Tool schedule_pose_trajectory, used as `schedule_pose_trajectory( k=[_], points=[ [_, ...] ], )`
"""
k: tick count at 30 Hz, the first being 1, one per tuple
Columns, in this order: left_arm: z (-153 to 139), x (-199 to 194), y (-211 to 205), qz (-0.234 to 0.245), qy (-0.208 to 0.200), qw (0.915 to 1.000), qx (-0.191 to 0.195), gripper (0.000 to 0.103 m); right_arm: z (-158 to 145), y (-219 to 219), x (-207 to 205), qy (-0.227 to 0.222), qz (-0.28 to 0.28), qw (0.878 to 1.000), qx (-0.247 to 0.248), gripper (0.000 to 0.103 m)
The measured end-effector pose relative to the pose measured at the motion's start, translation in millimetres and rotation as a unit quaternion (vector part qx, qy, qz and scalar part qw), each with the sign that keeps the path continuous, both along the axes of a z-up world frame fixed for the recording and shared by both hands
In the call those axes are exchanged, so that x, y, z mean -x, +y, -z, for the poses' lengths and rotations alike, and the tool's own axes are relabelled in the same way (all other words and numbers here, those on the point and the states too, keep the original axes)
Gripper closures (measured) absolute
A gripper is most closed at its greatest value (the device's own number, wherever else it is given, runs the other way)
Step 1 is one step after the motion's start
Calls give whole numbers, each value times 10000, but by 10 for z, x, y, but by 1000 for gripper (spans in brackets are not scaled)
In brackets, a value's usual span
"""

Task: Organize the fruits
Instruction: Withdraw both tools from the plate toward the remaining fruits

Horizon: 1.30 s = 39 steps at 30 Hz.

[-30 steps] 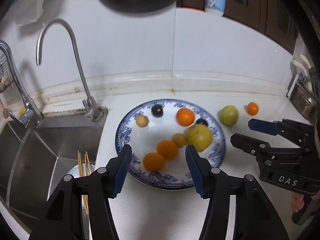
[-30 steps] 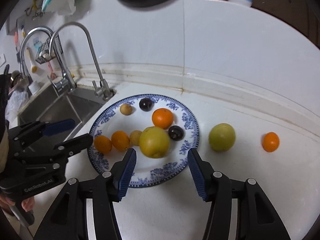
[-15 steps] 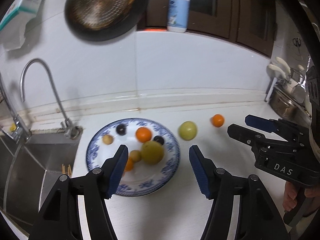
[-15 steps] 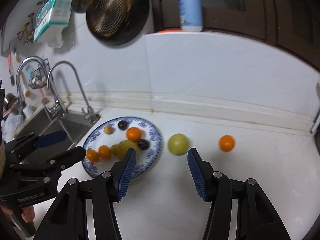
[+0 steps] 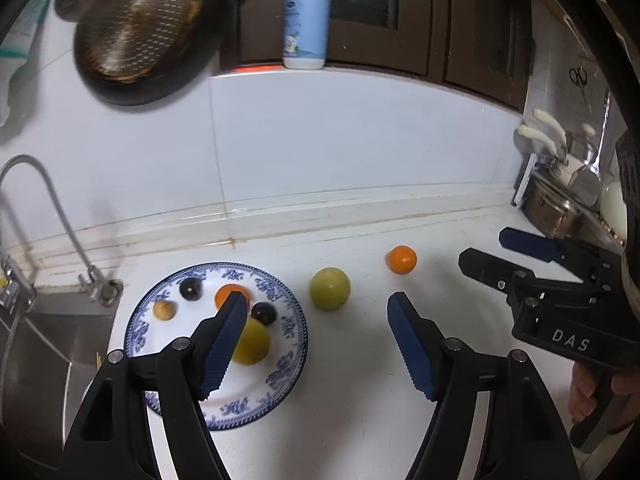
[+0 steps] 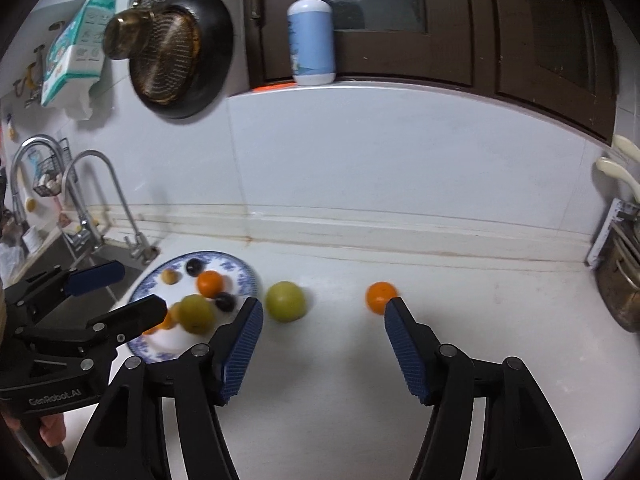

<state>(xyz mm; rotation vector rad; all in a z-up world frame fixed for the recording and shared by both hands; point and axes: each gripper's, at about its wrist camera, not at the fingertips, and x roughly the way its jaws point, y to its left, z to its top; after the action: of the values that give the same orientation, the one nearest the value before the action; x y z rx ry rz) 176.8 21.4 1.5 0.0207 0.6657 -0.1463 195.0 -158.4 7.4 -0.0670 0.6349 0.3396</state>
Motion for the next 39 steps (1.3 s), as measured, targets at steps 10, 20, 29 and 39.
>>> schedule_pose_trajectory(
  k=[10,20,29,39],
  points=[
    [215,-421,-206,330,224,9992,-4,30,251,-147,-412,368,-8,9992,149,39],
    [588,-873,-312,309,711,9969,-133,31,597,-184,-883,872,-43,9960,190,39],
    [845,-1119,-370,265,959,9945,-319,31,925,-166,-1197,1247,-46,9918,285,39],
    [976,-1293,-496,305,1079,9914,-675,42,1127,-238,-1424,1596,-39,9870,162,48]
  ],
)
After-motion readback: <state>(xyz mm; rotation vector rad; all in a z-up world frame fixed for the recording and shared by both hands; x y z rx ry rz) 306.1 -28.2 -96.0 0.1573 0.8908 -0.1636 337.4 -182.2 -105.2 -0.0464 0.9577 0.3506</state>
